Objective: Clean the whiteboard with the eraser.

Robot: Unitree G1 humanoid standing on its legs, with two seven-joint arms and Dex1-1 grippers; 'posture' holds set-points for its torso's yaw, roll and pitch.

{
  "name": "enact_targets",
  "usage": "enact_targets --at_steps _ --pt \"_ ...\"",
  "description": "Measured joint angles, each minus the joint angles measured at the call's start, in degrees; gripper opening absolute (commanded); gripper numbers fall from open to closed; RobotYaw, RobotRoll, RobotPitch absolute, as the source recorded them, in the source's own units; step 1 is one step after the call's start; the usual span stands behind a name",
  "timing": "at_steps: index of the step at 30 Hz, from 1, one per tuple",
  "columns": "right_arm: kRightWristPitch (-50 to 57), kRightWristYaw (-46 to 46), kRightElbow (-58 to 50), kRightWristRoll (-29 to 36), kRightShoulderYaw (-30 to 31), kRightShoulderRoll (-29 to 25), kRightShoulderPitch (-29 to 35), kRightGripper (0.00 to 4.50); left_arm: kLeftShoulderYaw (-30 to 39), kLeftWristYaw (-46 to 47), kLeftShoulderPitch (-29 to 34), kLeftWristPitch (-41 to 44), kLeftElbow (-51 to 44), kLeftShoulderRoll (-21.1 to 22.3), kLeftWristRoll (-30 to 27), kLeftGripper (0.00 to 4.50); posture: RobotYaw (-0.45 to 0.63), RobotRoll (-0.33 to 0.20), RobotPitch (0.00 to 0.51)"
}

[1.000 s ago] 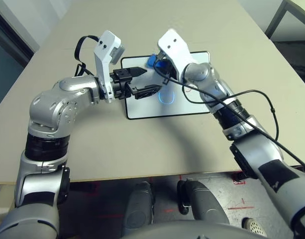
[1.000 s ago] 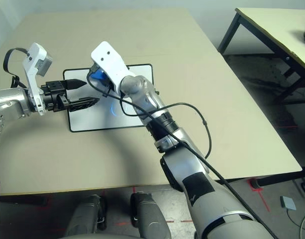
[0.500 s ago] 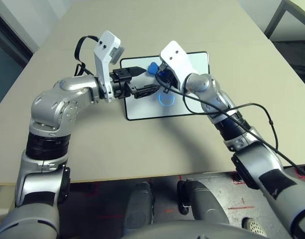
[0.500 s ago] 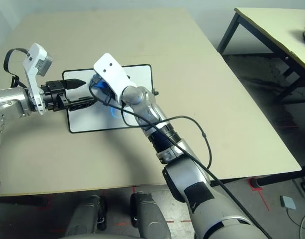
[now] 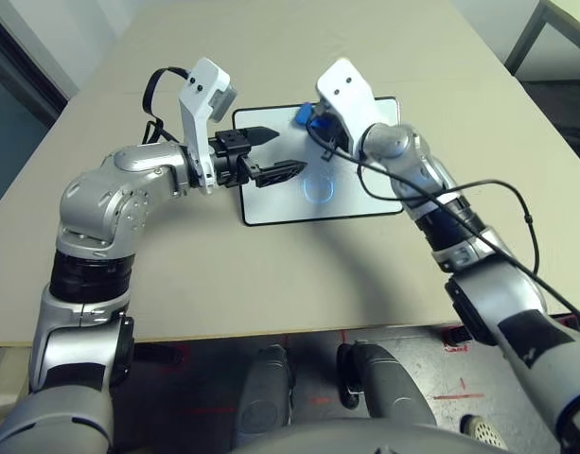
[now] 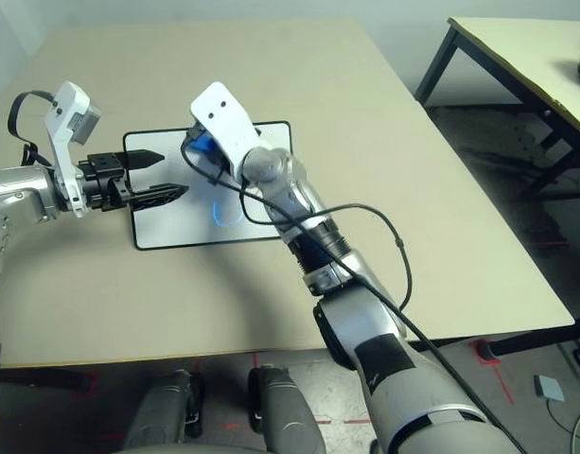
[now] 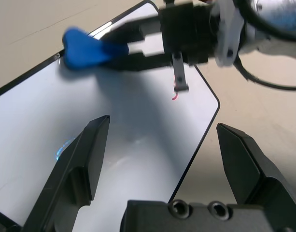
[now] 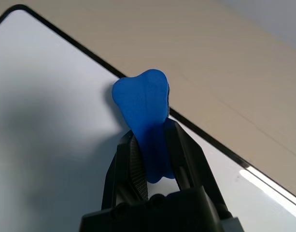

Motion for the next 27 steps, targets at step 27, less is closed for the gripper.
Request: enact_targets --at_steps 27 --pt "7.04 6.21 -20.50 -0.08 2.07 -7.08 17.14 0.75 -1.10 0.53 -1.29 0.87 -0.15 -0.94 -0.11 4.50 -0.05 0.000 0.149"
